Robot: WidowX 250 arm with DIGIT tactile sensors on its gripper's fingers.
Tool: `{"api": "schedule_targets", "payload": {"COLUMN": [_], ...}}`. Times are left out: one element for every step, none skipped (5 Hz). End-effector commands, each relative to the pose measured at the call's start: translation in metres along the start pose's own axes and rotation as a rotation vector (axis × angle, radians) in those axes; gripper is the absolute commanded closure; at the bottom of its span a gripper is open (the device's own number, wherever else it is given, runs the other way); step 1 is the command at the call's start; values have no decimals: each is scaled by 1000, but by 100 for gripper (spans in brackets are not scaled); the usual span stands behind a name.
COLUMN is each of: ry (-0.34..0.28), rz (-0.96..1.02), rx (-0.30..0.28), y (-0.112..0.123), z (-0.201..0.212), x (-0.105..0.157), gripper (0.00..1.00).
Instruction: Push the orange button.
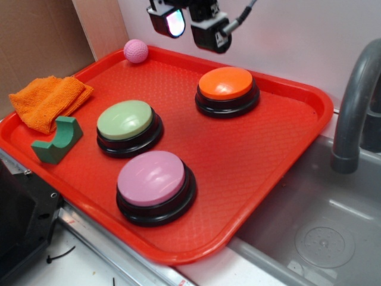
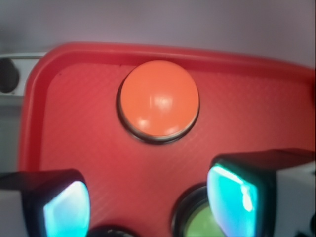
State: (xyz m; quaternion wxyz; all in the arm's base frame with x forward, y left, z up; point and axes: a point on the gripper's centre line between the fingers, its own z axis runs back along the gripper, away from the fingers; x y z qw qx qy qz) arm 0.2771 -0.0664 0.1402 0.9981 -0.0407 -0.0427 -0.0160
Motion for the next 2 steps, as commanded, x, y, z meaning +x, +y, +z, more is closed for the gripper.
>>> {"api": "schedule_targets", "payload": {"ry": [-7,-15], "rz": [36,25], "rx": [-12,62], "y": [-3,-5], "z": [50,61], "x": [-11,-18], "gripper": [0,0]}}
